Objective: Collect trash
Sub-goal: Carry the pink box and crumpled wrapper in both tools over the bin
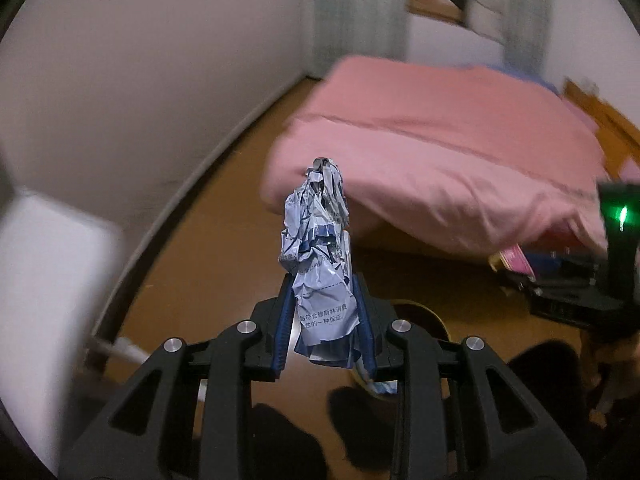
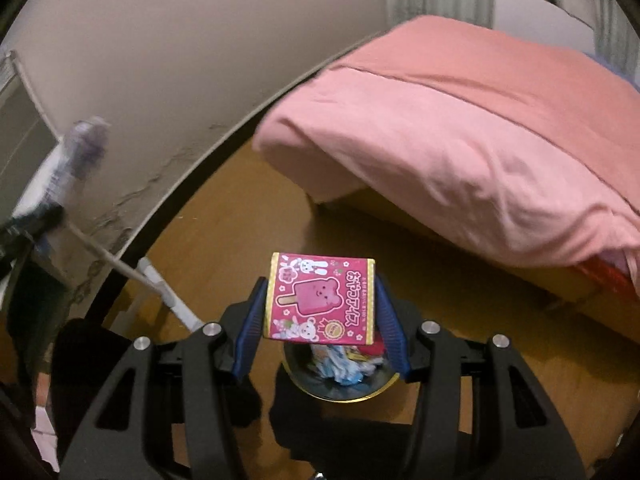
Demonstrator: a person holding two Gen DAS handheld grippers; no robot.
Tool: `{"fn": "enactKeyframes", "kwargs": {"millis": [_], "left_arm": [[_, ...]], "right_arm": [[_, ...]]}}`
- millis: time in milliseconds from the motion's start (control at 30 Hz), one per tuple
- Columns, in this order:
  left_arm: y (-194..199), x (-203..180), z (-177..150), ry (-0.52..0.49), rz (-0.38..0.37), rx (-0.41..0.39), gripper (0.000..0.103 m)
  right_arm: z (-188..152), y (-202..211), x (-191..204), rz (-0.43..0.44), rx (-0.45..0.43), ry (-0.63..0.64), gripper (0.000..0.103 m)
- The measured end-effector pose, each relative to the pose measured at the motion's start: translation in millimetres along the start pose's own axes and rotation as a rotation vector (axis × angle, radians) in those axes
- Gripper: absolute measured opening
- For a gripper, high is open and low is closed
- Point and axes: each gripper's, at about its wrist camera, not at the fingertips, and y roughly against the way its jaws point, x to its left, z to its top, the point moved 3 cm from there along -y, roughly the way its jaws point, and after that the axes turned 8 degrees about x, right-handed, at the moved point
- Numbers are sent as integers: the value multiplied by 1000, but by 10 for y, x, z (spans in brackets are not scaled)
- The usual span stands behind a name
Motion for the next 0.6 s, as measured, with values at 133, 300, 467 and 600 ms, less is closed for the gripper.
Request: {"fn": "enactKeyframes", "kwargs": {"millis": [133, 300, 467, 600], "left_arm": [[-727, -525, -251, -68, -80, 69, 28], [-1201, -743, -579, -71, -118, 151, 28], [-1376, -834, -619, -79, -139, 168, 28], [-1449, -836, -629, -125, -122, 166, 29]], "right_arm": [[-88, -346, -238, -5, 44, -31, 51], [-241, -836, -362, 3, 115, -50, 51], [-353, -1136, -379, 12, 164, -53, 51], [-335, -1192, -356, 24, 159, -44, 51]]}}
